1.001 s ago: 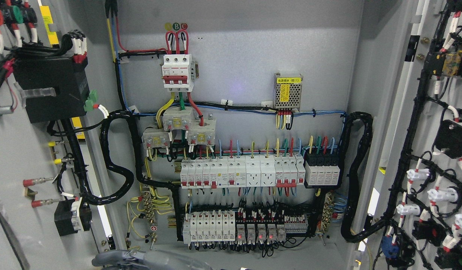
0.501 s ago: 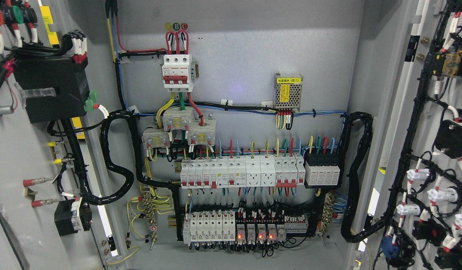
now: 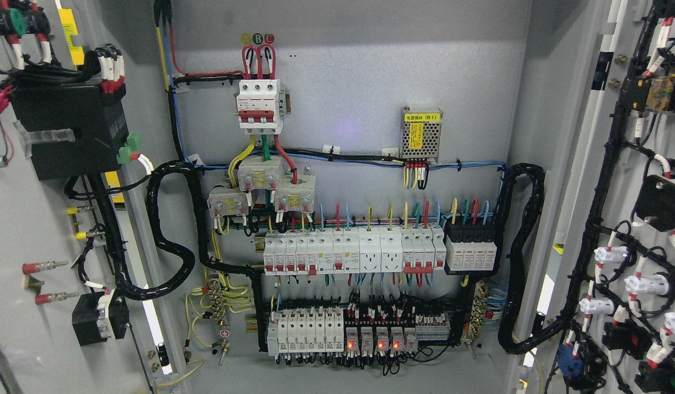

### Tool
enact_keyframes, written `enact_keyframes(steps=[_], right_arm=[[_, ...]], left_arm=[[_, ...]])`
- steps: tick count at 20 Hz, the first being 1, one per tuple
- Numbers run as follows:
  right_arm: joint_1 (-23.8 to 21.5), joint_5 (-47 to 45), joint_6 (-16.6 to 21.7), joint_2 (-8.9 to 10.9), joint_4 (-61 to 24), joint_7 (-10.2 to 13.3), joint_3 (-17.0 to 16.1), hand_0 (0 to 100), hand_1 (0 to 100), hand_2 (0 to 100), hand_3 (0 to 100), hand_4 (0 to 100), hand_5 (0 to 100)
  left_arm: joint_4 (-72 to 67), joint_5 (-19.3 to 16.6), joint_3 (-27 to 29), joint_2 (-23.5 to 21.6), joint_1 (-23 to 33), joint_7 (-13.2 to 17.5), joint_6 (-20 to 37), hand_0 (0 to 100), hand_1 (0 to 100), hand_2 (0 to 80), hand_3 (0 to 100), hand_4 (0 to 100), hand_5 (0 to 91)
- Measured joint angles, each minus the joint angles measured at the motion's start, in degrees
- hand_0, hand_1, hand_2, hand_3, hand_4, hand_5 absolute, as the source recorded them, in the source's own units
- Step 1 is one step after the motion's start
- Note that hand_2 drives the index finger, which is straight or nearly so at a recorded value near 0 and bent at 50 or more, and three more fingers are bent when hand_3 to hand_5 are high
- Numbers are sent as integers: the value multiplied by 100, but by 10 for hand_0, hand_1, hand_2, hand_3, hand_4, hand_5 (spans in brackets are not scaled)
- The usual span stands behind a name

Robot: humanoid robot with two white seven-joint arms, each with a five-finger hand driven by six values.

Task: Open door with both hands
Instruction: 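Withdraw the right hand down out of view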

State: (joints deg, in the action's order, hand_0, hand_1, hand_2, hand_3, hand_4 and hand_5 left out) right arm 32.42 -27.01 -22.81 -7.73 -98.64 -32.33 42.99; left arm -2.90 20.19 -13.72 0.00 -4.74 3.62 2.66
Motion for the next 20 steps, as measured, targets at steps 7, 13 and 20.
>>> enact_keyframes(steps=[7, 13, 20], right_arm=[[190, -15, 5, -53, 57, 202, 273, 222, 9, 0, 0, 0, 0], [287, -8, 4, -78, 97, 219, 374, 222, 8, 0, 0, 0, 0], [-32, -13, 10, 113, 106, 237, -12, 221, 9, 0, 0, 0, 0]], left_arm=[[0, 1, -3, 0, 0, 0, -1, 0, 0, 0, 0, 0, 0], [0, 0, -5, 0, 0, 0, -1, 0, 0, 0, 0, 0, 0], [40, -3, -6, 0, 1, 0, -4, 0, 0, 0, 0, 0, 0]])
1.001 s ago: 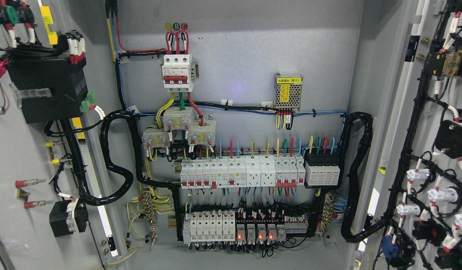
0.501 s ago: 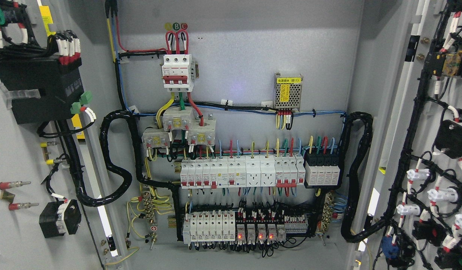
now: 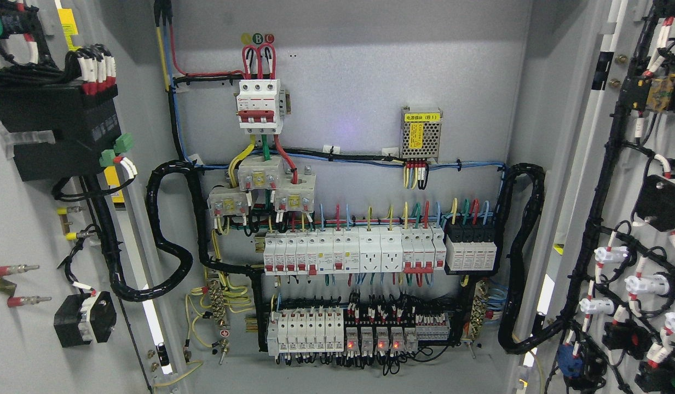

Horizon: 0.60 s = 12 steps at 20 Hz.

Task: Open door with both hands
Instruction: 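Withdraw the right hand down out of view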

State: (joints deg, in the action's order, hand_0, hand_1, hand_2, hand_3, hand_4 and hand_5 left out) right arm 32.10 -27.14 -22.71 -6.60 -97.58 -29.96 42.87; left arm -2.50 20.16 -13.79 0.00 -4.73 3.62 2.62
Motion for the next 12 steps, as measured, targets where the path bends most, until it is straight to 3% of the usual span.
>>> enact_keyframes(steps=[8, 12], right_arm=[[-854, 33, 170, 625, -208, -4, -993, 221, 10, 0, 0, 0, 0], [-1581, 55, 677, 994, -496, 414, -1392, 222, 7, 0, 0, 0, 0]], left_arm=[[1409, 6, 7, 0, 463, 0, 3, 0, 0, 0, 0, 0, 0], [2623, 17, 98, 0, 747, 194, 11, 0, 0, 0, 0, 0, 0]])
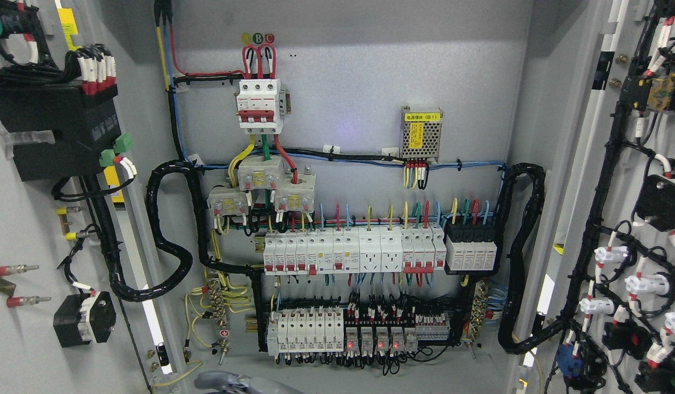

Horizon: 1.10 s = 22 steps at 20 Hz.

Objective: Open door with both hands

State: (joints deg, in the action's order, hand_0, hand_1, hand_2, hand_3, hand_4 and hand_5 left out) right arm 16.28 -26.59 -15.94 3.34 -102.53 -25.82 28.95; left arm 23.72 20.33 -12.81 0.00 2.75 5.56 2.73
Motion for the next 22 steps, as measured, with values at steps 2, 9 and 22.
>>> enact_keyframes(steps=[2, 9, 22], right_arm=[[-464, 7, 237, 180, -175, 221, -195, 222, 8, 0, 0, 0, 0], [-1899, 9, 1201, 627, -743, 406, -1010, 222, 8, 0, 0, 0, 0], [-3570, 4, 3286, 1222, -1397, 465, -2265, 223, 8, 0, 0, 0, 0]], left_arm=[[682, 1, 70, 0, 187, 264, 4, 0, 0, 0, 0, 0, 0], [2892, -5, 224, 0, 889, 1229, 17, 0, 0, 0, 0, 0, 0], [6637, -28, 383, -28, 1748, 2478, 458, 0, 0, 0, 0, 0, 0]])
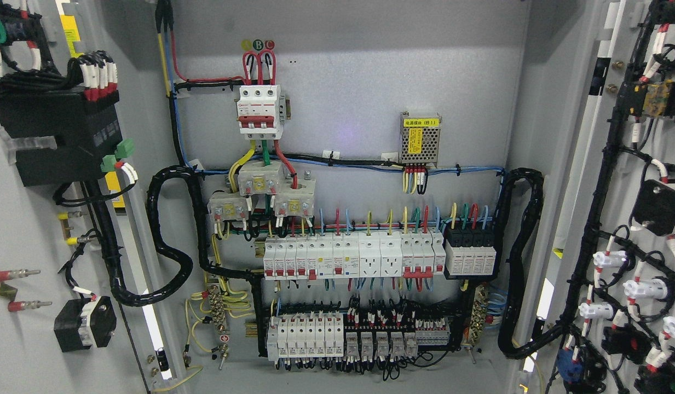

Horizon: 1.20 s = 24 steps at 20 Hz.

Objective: Open door with both hands

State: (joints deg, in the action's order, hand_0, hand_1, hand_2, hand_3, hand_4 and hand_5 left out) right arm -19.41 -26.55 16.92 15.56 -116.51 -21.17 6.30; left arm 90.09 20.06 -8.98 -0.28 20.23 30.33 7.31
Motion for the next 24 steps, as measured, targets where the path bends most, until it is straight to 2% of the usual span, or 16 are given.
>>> enact_keyframes(steps=[5, 8, 17, 24], right_arm=[[-191, -7, 394, 203, -119, -31, -367, 222, 9, 0, 0, 0, 0], [-220, -16, 517, 299, -167, -36, -536, 222, 10, 0, 0, 0, 0], [12, -102, 556, 462, -252, -56, -1026, 222, 9, 0, 0, 0, 0], [56, -384, 556, 508, -284, -50, -1331, 222, 9, 0, 0, 0, 0]], left_arm=[[944, -183, 89, -122, 272, 100, 1240, 0, 0, 0, 0, 0, 0], [1339, -264, 220, -187, 391, 164, 1645, 0, 0, 0, 0, 0, 0], [2044, -341, 862, -285, 501, 269, 1833, 0, 0, 0, 0, 0, 0], [2302, -179, 1446, -314, 500, 277, 1945, 0, 0, 0, 0, 0, 0]])
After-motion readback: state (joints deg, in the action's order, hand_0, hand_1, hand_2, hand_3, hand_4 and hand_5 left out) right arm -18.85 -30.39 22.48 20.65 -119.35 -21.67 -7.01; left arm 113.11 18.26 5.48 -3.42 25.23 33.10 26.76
